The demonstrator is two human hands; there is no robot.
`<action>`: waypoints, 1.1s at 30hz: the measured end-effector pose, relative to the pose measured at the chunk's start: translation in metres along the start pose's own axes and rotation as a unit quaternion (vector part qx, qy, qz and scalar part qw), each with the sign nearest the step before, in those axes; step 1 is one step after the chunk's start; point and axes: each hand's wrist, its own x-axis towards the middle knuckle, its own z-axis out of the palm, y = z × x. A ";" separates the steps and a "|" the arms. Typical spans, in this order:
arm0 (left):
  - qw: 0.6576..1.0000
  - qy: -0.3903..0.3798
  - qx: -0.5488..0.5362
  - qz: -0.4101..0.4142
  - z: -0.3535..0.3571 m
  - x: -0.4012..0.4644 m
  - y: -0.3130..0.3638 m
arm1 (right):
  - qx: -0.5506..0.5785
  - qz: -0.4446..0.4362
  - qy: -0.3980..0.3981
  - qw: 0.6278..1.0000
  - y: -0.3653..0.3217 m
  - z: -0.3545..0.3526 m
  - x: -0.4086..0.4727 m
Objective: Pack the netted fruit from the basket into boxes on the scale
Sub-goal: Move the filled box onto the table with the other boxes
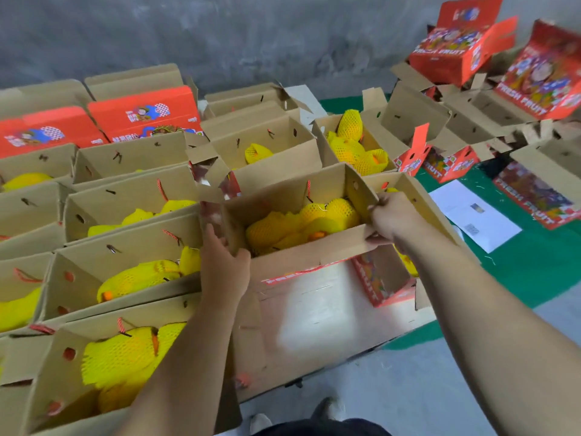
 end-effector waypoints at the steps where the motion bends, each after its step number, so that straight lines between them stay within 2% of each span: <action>1: 0.999 0.011 -0.037 0.006 -0.004 0.005 0.007 | 0.048 0.012 -0.003 0.999 0.000 -0.006 -0.005; 6: 0.994 0.016 -0.057 0.092 -0.026 0.022 0.052 | 0.184 -0.003 -0.001 0.983 -0.006 -0.027 -0.039; 10: 0.985 0.003 -0.094 0.144 -0.056 0.003 0.083 | 0.231 -0.034 0.021 0.972 -0.011 -0.038 -0.057; 12: 0.981 0.026 -0.104 0.159 -0.071 -0.013 0.087 | 0.237 -0.064 0.017 0.969 -0.016 -0.044 -0.063; 18: 0.960 0.150 -0.212 0.108 -0.123 -0.066 0.071 | 0.168 -0.221 -0.070 0.958 -0.058 -0.035 -0.078; 20: 0.950 0.207 -0.211 0.098 -0.147 -0.085 0.062 | 0.153 -0.258 -0.113 0.947 -0.077 -0.021 -0.091; 29: 0.890 0.391 -0.232 0.025 -0.265 -0.181 -0.022 | 0.102 -0.368 -0.284 0.879 -0.141 0.092 -0.179; 33: 0.878 0.428 -0.215 0.025 -0.340 -0.208 -0.068 | 0.079 -0.391 -0.326 0.857 -0.164 0.160 -0.237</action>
